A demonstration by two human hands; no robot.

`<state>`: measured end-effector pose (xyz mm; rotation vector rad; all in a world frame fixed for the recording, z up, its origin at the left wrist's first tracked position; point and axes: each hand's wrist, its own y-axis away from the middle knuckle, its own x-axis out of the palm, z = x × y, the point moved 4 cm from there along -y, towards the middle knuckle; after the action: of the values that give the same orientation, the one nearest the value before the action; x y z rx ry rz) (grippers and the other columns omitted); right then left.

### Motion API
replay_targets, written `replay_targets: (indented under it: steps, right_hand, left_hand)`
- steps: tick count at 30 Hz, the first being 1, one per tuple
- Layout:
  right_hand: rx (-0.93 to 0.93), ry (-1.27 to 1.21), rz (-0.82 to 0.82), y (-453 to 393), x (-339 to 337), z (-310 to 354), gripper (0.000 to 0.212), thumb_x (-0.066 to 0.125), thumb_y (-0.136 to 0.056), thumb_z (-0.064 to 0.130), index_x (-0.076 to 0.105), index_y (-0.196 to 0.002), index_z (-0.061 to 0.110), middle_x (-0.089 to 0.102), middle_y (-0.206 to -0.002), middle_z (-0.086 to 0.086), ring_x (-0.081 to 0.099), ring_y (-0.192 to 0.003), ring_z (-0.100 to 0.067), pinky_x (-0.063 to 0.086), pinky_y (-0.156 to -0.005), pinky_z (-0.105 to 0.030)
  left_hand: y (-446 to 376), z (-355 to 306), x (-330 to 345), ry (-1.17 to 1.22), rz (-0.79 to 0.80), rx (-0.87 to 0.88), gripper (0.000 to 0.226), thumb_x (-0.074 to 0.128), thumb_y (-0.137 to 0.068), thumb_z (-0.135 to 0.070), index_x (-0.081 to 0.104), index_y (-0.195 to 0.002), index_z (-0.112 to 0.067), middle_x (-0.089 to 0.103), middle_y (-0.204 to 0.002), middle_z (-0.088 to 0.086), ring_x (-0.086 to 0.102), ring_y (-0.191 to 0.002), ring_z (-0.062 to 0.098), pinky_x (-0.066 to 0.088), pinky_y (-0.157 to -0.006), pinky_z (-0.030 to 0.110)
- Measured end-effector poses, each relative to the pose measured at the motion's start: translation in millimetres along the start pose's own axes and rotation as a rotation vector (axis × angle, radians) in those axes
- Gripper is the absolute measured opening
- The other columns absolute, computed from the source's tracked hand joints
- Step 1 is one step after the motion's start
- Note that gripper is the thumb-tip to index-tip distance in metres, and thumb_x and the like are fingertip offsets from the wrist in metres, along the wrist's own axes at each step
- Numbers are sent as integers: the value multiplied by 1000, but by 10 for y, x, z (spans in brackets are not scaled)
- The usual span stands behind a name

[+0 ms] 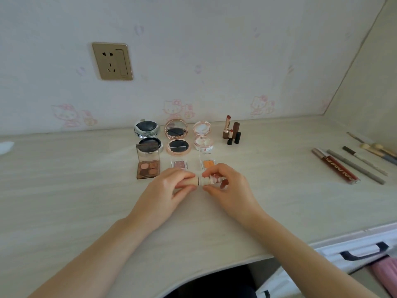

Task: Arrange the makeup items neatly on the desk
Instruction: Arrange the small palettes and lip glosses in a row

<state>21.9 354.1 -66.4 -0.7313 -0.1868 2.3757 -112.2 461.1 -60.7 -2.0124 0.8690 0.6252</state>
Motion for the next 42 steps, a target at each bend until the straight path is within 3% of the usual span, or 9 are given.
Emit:
replay_targets:
  steps: [7, 11, 16, 20, 25, 29, 32, 36, 42]
  right_hand:
    - [-57, -9, -7, 56, 9, -32, 46, 78, -75, 21, 58, -114, 35, 59, -103, 17, 54, -95, 0, 41, -77, -9]
    - [85, -50, -19, 39, 9, -75, 21, 61, -87, 40, 63, -107, 35, 65, -98, 18, 57, -89, 5, 40, -72, -7]
    - [63, -56, -25, 51, 7, -57, 16, 65, -86, 32, 65, -102, 34, 66, -86, 9, 56, -66, -5, 43, -64, -9]
    - [-70, 51, -33, 53, 18, -1, 21, 72, -83, 17, 69, -102, 25, 62, -94, 14, 57, -85, 1, 40, -73, -6]
    - [-107, 59, -21, 59, -1, 7, 33, 74, -77, 5, 62, -96, 29, 58, -95, 12, 56, -86, -4, 42, -73, -9]
    - [5, -14, -19, 57, 13, -36, 39, 72, -79, 29, 59, -115, 30, 61, -100, 16, 56, -93, 1, 39, -77, -6]
    - [103, -40, -8, 48, 11, -77, 21, 58, -86, 42, 63, -105, 34, 66, -93, 16, 59, -88, 0, 43, -75, -12]
    - [45, 40, -6, 53, 10, -58, 6, 64, -87, 33, 67, -90, 30, 68, -80, 13, 59, -77, -2, 43, -66, -12]
    - [-67, 58, -34, 64, -8, -2, 28, 71, -79, 8, 58, -93, 29, 59, -90, 17, 53, -84, 1, 37, -72, -4]
  left_hand:
    - [27, -38, -8, 18, -34, 15, 20, 71, -83, -13, 66, -103, -13, 60, -96, -13, 57, -93, -1, 43, -84, 14]
    - [28, -40, -23, 28, -51, 18, 20, 71, -84, -11, 65, -102, -13, 61, -99, -10, 61, -93, -1, 48, -84, 27]
    - [18, -34, -14, 25, -40, 39, 19, 68, -85, -12, 64, -104, -13, 61, -101, -7, 62, -100, 12, 48, -87, 34]
    - [15, -2, -9, 23, -40, 42, 20, 68, -86, -12, 65, -105, -12, 62, -102, -7, 62, -100, 14, 48, -87, 36]
    - [14, -14, 0, 19, -43, 59, 19, 68, -86, -13, 65, -105, -13, 61, -102, -10, 61, -100, 14, 49, -85, 37]
    - [12, -19, -9, 36, -51, 64, 19, 68, -86, -11, 65, -104, -12, 62, -102, -9, 61, -100, 13, 48, -86, 35]
    - [11, -23, -18, 41, -63, 65, 19, 67, -86, -11, 65, -105, -12, 63, -101, -8, 61, -101, 13, 47, -88, 32]
    - [13, -6, -7, 32, -49, 49, 19, 68, -86, -11, 65, -105, -12, 62, -101, -8, 61, -100, 12, 46, -88, 31]
    - [15, 13, -1, 11, -36, 36, 19, 67, -86, -15, 65, -105, -13, 61, -103, -11, 61, -99, 14, 46, -87, 33]
